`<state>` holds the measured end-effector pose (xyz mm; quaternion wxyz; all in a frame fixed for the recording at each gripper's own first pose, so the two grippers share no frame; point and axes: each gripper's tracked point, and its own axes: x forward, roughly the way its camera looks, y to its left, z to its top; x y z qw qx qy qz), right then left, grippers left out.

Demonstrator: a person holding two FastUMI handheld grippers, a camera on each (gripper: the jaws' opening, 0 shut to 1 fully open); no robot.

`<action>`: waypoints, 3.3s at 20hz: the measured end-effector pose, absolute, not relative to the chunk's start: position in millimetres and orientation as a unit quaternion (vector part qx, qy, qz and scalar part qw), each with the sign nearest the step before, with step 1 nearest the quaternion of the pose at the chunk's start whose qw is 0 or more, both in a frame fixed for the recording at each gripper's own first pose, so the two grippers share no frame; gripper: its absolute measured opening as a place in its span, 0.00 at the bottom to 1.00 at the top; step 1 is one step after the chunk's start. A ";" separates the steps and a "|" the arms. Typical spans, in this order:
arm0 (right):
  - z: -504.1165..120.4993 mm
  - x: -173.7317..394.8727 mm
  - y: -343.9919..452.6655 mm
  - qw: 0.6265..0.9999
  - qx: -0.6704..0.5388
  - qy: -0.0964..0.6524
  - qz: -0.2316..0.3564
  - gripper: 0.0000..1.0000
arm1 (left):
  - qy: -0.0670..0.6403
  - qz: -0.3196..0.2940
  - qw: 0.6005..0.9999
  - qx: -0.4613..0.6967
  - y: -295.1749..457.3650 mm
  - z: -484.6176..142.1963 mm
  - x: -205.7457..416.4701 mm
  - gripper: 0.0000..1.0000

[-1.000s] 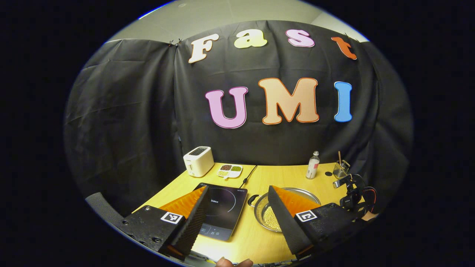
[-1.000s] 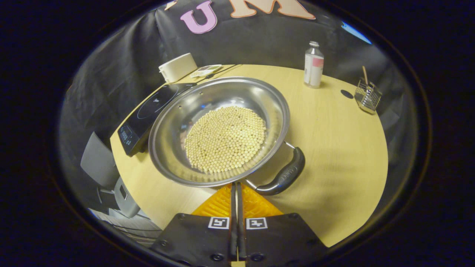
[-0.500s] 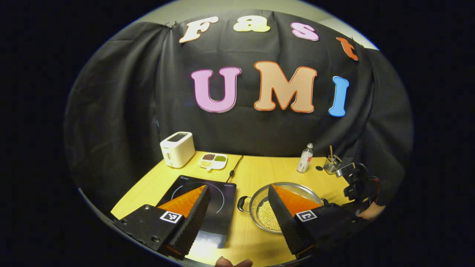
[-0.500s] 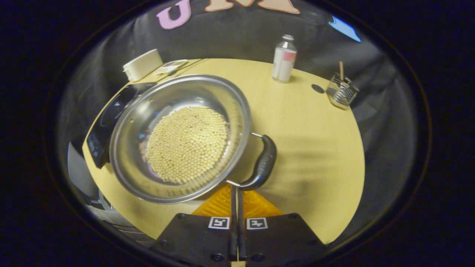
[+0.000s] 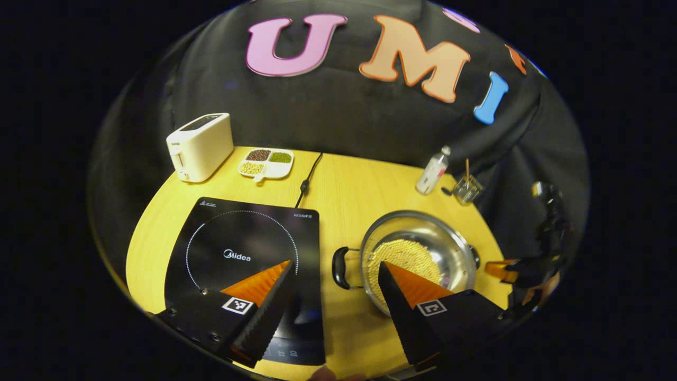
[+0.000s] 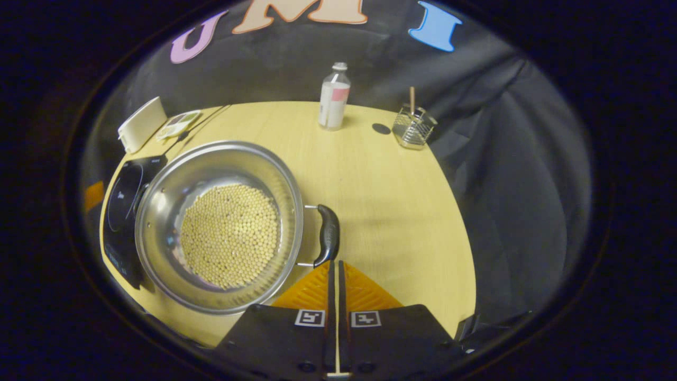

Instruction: First push the handle of the pot to place it horizontally, then grasp the pot with both hands and set it on the induction cooktop.

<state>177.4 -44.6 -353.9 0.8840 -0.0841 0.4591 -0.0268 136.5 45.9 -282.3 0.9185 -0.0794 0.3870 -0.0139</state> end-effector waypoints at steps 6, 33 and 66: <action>-359.5 190.8 -33.7 0.879 -0.037 0.474 -0.049 0.26 | 0.443 -0.032 0.891 -0.096 21.3 -329.0 152.3 0.96; -403.6 224.2 -27.8 0.860 -0.003 0.510 -0.011 0.66 | 0.506 0.022 0.862 -0.014 16.7 -398.3 168.6 0.75; -348.6 173.0 228.9 0.864 0.044 0.498 0.068 0.43 | 0.468 0.069 0.880 -0.054 259.6 -319.8 105.6 0.65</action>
